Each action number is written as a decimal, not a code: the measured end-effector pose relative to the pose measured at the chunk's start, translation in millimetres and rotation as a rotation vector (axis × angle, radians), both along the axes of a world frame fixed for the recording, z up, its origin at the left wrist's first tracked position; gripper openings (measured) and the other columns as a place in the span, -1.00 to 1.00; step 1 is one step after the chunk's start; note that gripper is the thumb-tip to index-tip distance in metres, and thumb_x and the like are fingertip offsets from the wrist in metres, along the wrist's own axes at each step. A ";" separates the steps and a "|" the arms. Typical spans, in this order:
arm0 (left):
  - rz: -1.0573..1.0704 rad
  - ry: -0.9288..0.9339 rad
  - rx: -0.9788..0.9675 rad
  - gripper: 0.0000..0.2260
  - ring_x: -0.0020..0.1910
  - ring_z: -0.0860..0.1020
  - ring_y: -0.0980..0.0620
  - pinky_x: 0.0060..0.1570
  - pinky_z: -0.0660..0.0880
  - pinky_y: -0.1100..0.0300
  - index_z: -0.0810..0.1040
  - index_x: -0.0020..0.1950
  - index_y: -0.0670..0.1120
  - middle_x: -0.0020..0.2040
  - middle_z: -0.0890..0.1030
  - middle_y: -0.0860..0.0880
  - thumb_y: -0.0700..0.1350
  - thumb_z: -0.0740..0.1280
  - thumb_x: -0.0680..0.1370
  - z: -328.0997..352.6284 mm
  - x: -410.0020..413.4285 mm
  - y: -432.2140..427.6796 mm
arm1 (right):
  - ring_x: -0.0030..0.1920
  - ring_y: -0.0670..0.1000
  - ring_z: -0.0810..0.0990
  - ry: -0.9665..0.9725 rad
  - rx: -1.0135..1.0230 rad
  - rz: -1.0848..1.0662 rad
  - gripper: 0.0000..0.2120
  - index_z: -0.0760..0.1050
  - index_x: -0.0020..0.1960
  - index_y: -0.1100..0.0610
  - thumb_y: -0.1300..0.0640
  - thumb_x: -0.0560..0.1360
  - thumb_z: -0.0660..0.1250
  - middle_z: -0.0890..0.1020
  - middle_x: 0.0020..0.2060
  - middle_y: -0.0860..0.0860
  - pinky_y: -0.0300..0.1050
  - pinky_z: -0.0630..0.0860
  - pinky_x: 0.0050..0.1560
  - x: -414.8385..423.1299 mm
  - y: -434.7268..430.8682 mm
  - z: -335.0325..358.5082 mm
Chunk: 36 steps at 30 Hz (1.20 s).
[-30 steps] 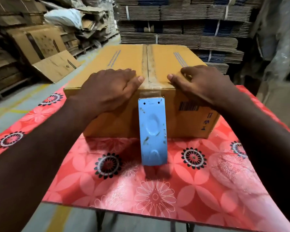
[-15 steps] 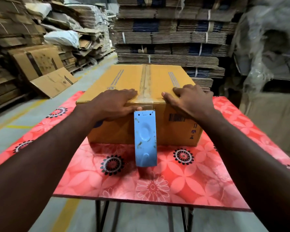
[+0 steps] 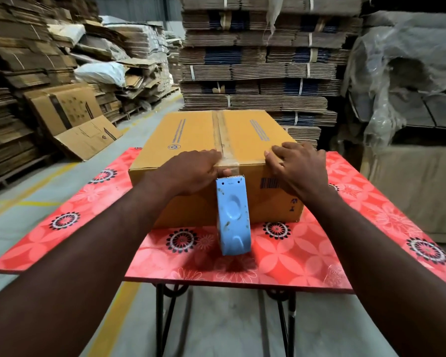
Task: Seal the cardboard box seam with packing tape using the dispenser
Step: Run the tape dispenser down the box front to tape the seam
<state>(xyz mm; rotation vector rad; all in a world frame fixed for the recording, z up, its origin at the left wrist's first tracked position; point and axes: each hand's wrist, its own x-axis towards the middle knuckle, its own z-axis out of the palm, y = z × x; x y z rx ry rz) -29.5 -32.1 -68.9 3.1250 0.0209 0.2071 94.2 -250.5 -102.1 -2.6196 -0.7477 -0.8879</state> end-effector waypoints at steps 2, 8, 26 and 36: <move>-0.011 0.007 -0.021 -0.52 0.49 0.34 -0.12 0.40 0.32 -0.01 0.31 0.51 -0.05 0.53 0.37 -0.12 0.17 0.09 0.67 1.3 -6.3 -3.8 | 0.10 0.18 0.53 -0.005 0.018 -0.021 -0.43 0.63 0.05 -0.01 -0.31 0.53 -0.04 0.65 -0.02 0.00 0.06 0.28 -0.05 -6.7 -1.2 -2.8; -0.026 -0.002 -0.054 -0.52 0.56 0.23 -0.06 0.47 0.23 0.01 0.28 0.53 -0.05 0.59 0.25 -0.08 0.16 0.08 0.67 -0.2 -17.9 -12.2 | 0.19 0.20 0.49 -0.005 0.082 -0.061 -0.44 0.64 0.12 -0.03 -0.32 0.51 0.02 0.65 0.15 0.03 0.14 0.34 0.09 -24.8 -9.6 -6.8; 0.039 -0.075 -0.165 -0.58 0.30 0.51 -0.17 0.23 0.42 0.00 0.48 0.35 -0.07 0.33 0.58 -0.12 0.17 0.12 0.66 2.1 -15.5 -6.4 | 0.18 0.14 0.50 -0.106 0.424 -0.012 -0.63 0.54 0.16 0.09 -0.11 0.46 0.29 0.56 0.13 0.09 0.10 0.36 0.18 -110.3 20.1 -35.3; 0.100 -0.075 -0.180 -0.51 0.41 0.42 -0.15 0.30 0.37 0.01 0.41 0.46 0.05 0.45 0.48 -0.07 0.26 0.12 0.63 0.8 -9.8 -11.0 | -0.28 0.02 0.54 1.089 0.948 0.236 -0.54 0.44 -0.25 0.09 -0.30 0.36 0.46 0.56 -0.30 0.00 -0.12 0.46 -0.23 -131.5 43.6 -44.7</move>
